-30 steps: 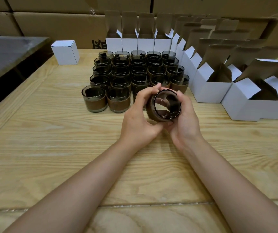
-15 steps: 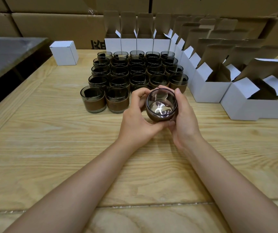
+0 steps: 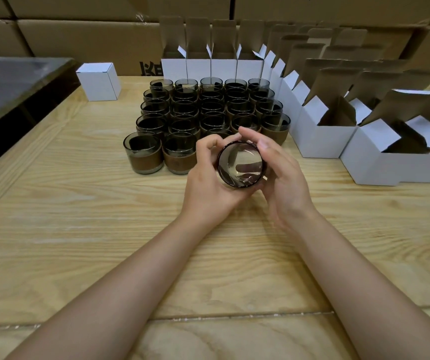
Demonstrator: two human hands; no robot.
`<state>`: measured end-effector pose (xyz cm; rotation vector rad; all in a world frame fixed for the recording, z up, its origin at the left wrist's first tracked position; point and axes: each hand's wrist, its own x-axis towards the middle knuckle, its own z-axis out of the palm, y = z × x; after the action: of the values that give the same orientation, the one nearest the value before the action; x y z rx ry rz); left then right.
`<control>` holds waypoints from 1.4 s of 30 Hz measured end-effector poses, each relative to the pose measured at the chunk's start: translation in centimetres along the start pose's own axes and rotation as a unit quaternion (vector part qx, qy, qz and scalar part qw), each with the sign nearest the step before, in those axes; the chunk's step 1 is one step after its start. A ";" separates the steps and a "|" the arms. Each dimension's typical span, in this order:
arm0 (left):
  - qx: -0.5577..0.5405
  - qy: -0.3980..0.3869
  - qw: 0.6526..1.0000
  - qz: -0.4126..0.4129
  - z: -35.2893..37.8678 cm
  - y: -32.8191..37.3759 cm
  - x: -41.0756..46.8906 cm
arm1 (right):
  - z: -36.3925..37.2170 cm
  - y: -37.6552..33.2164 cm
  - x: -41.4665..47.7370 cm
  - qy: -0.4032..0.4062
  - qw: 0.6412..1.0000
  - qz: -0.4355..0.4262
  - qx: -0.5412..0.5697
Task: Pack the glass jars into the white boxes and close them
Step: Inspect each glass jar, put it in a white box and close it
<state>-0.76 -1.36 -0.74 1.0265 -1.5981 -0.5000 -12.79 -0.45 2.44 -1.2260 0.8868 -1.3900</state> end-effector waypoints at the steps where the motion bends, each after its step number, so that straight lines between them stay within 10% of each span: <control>1: 0.004 0.002 1.000 0.007 0.0 0.0 0.0 | -0.1 0.0 0.0 -0.003 1.000 0.000 0.005; 31: 0.003 -0.019 0.999 0.039 -0.2 -0.2 0.1 | -0.3 0.3 0.7 0.081 0.986 0.112 0.098; 42: 0.009 0.003 0.999 0.032 0.1 -0.9 0.0 | -0.8 1.0 0.6 -0.020 0.984 0.080 0.158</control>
<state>-0.54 -1.90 -1.43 0.9859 -1.6272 -0.4391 -13.35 -1.29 1.46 -0.9183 0.6880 -1.3136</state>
